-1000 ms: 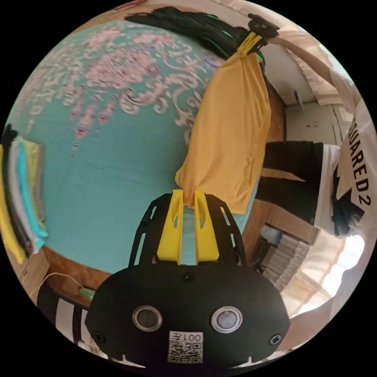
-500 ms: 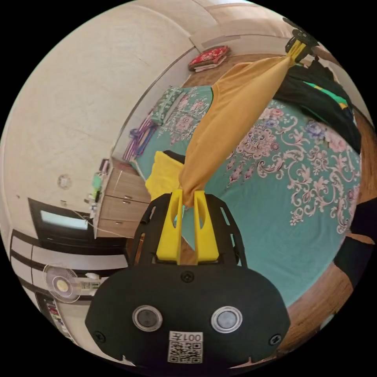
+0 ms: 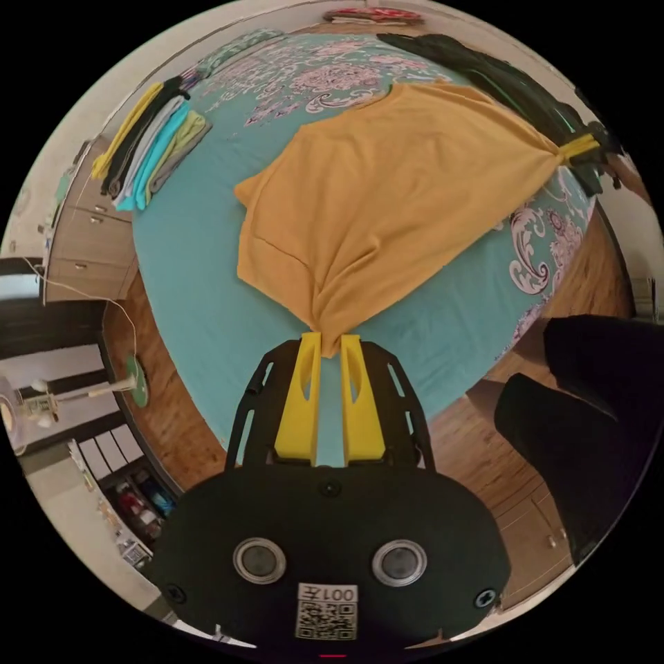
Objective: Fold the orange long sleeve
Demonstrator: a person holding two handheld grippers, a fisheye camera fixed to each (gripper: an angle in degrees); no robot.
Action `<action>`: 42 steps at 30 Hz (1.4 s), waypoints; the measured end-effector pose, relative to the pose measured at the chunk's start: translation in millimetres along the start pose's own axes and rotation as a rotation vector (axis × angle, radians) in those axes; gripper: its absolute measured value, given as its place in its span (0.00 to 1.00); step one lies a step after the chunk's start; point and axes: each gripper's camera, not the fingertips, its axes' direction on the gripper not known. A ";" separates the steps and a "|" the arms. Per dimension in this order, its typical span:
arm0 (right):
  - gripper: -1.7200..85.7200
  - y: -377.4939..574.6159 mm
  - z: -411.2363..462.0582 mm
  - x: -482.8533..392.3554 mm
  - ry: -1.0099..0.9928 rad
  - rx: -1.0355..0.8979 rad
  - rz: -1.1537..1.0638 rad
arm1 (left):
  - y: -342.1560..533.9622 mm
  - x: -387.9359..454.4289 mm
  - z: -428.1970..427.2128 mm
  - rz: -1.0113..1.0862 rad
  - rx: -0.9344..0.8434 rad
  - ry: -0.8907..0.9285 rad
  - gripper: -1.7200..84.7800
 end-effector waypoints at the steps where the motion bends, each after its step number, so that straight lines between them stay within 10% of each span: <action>1: 0.03 3.6 0.1 0.2 -0.028 0.008 0.023 | 5.4 -2.0 4.9 -0.016 0.000 0.018 0.04; 9: 0.04 26.0 11.3 15.8 0.009 -0.137 0.089 | 63.2 -2.2 37.0 -0.229 -0.223 0.125 0.01; 19: 0.17 -88.8 -13.1 136.7 0.016 0.194 0.211 | -126.0 153.1 -6.0 0.255 0.173 0.472 0.09; 29: 0.17 -119.5 16.2 181.3 -0.164 0.197 0.273 | -179.9 220.9 -0.3 0.331 0.122 0.057 0.08; 42: 0.12 3.8 -19.2 133.6 -0.321 0.117 0.159 | -99.8 114.7 0.2 0.176 -0.076 0.156 0.04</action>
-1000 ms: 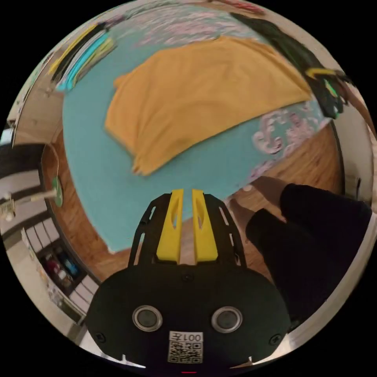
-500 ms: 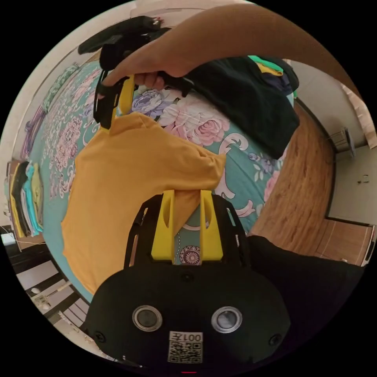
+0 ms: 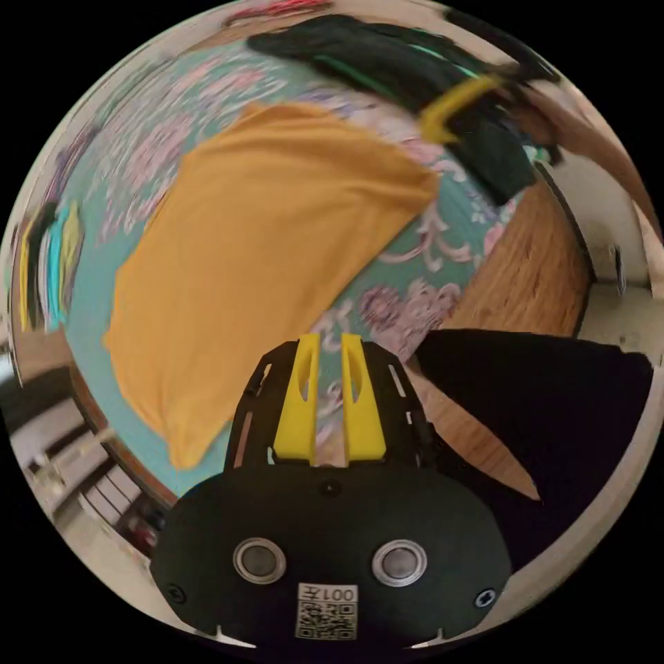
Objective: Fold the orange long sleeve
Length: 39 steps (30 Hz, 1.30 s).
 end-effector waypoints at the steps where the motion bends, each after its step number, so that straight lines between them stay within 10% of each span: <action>1: 0.12 9.2 8.4 -9.6 -0.021 -0.042 -0.019 | 22.0 -26.8 -0.4 -0.095 -0.038 0.007 0.04; 10: 0.06 -18.7 32.1 -46.1 0.100 -0.184 -0.147 | 157.2 -189.4 5.8 -0.474 -0.250 -0.166 0.06; 22: 0.02 -1.7 5.5 -55.0 0.024 -0.226 0.059 | 263.8 -287.7 23.8 -0.688 0.082 0.350 0.07; 39: 0.03 -57.9 4.2 -157.8 0.232 -0.236 0.026 | 325.0 -353.1 51.3 -0.533 0.187 0.462 0.01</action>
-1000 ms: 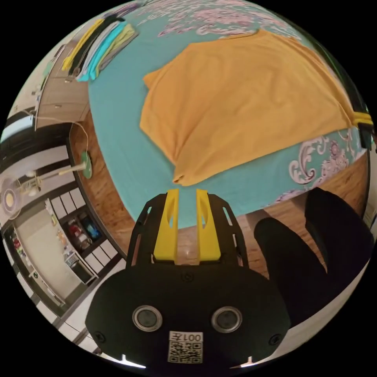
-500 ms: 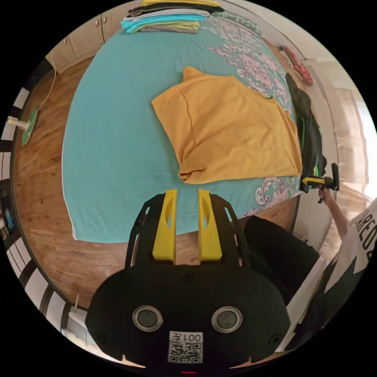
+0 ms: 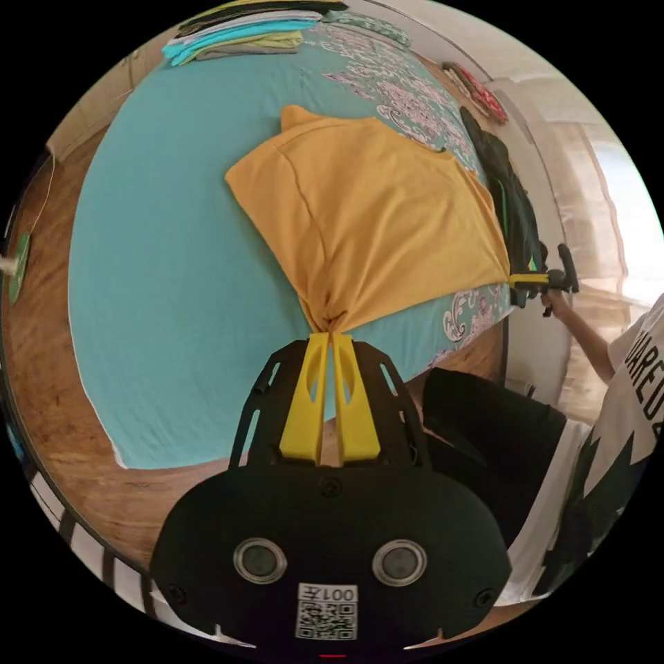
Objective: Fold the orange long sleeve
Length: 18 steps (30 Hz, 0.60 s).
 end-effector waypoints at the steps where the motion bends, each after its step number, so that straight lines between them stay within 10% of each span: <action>1: 0.03 3.5 -2.9 0.3 -0.020 0.016 0.024 | 8.2 -11.9 -0.7 -0.047 0.022 0.046 0.01; 10: 0.03 0.7 -58.1 -28.5 0.108 0.023 0.045 | 17.5 -52.0 -25.4 -0.141 0.047 0.077 0.02; 18: 0.09 -199.8 -125.0 -211.9 -0.115 0.300 -0.661 | 20.5 -48.7 -8.7 -0.125 0.063 0.080 0.03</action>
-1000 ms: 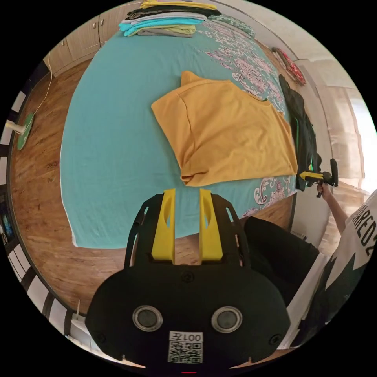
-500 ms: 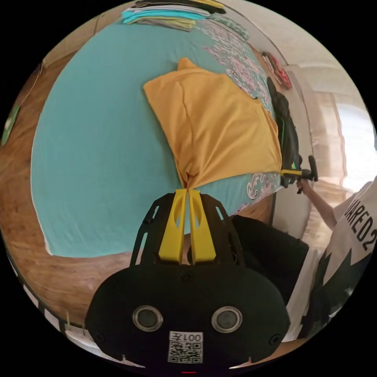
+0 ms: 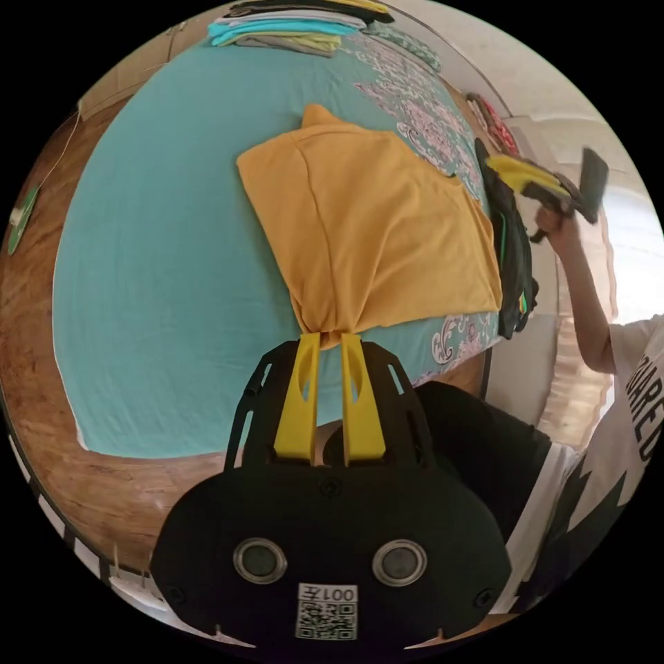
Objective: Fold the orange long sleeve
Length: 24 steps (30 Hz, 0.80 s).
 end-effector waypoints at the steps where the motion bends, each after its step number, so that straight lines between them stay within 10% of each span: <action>1: 0.10 -43.6 23.3 -2.9 -0.027 -0.007 -0.094 | 6.8 -5.7 -1.3 -0.034 0.036 0.015 0.02; 9: 0.11 -200.4 195.0 -38.6 -0.069 -0.368 -0.271 | 39.1 -36.1 5.3 -0.130 0.208 0.172 0.02; 24: 0.02 -233.9 161.0 -112.6 0.120 -0.257 -0.266 | 64.1 -13.8 23.4 -0.123 0.353 0.092 0.08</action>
